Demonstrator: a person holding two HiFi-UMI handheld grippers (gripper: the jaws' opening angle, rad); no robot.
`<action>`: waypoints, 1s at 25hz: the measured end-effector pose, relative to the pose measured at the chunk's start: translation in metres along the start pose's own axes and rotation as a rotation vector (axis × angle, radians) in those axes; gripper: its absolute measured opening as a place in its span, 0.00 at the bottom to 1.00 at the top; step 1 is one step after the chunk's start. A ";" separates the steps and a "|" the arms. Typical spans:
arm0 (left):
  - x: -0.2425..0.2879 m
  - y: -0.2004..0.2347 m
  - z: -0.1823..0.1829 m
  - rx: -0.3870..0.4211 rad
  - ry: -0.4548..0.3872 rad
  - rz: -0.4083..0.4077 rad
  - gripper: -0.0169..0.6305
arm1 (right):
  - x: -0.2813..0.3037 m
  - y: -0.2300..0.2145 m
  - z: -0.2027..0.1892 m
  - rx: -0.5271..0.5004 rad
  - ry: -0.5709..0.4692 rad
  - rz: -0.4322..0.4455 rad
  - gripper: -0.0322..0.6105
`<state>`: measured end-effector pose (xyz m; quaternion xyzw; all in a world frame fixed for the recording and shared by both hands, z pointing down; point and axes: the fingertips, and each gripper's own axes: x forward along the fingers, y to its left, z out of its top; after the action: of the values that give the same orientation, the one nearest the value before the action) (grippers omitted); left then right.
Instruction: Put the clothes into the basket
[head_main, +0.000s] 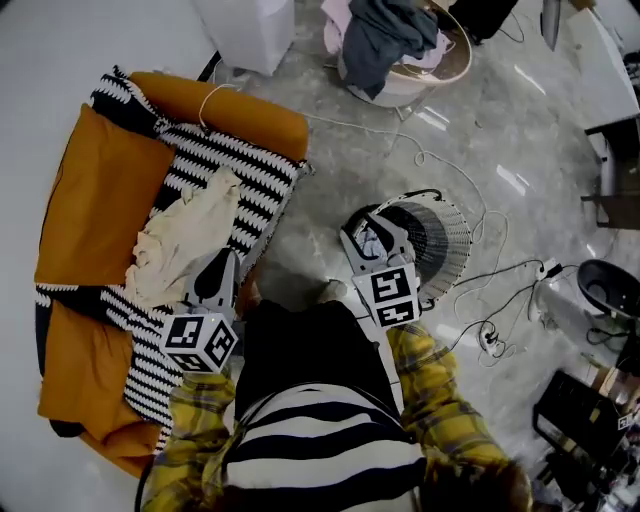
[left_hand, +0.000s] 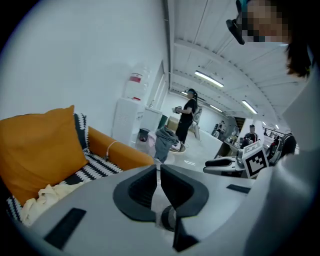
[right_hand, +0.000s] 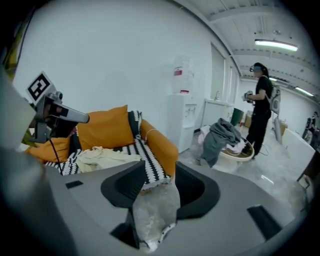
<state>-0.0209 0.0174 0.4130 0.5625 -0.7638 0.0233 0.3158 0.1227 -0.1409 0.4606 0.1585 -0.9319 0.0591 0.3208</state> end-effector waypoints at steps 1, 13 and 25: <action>-0.008 0.016 0.000 -0.016 -0.010 0.026 0.08 | 0.009 0.016 0.009 -0.019 -0.004 0.037 0.35; -0.090 0.183 -0.041 -0.170 -0.018 0.241 0.08 | 0.123 0.207 0.049 -0.183 0.094 0.369 0.37; -0.117 0.286 -0.111 -0.286 0.017 0.317 0.08 | 0.215 0.338 0.007 -0.303 0.262 0.578 0.39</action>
<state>-0.2002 0.2642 0.5334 0.3845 -0.8355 -0.0315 0.3912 -0.1545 0.1208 0.5848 -0.1703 -0.8874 0.0283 0.4274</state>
